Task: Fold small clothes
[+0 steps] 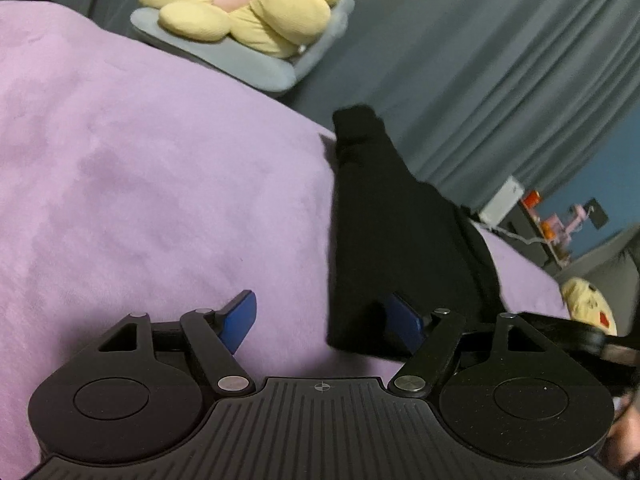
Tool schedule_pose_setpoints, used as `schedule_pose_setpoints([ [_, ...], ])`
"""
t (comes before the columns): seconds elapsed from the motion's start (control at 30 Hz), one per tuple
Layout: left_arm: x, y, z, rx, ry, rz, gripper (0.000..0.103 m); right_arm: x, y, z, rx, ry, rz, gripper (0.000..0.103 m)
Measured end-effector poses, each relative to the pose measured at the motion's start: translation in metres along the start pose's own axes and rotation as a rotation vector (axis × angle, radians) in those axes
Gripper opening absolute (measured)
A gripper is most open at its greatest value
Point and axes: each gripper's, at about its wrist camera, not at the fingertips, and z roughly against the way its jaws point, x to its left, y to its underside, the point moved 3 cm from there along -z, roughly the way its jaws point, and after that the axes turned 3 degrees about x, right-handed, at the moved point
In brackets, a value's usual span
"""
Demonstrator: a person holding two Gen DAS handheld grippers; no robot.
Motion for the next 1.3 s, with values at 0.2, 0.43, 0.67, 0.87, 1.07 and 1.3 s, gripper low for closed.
schedule_pose_setpoints([
  [0.2,-0.007,0.006,-0.005,0.008,-0.026,-0.060,0.079,-0.023,-0.015,0.008,-0.017,-0.162,-0.210,0.027],
  [0.43,-0.007,0.003,-0.004,-0.005,-0.069,-0.086,0.079,-0.027,-0.046,-0.031,-0.004,-0.201,-0.300,0.031],
  [0.67,-0.007,0.004,-0.008,0.004,-0.090,-0.104,0.079,-0.010,-0.046,-0.019,-0.138,0.042,-0.039,0.009],
  [0.87,-0.008,0.004,-0.009,0.010,-0.098,-0.123,0.080,-0.027,-0.036,-0.011,-0.140,-0.013,-0.202,0.017],
  [1.07,-0.009,0.005,-0.010,0.007,-0.105,-0.130,0.080,-0.010,-0.010,0.023,-0.223,-0.140,-0.177,0.018],
  [1.3,-0.010,0.005,-0.011,0.017,-0.108,-0.129,0.080,-0.031,0.055,0.031,-0.150,-0.147,-0.325,0.017],
])
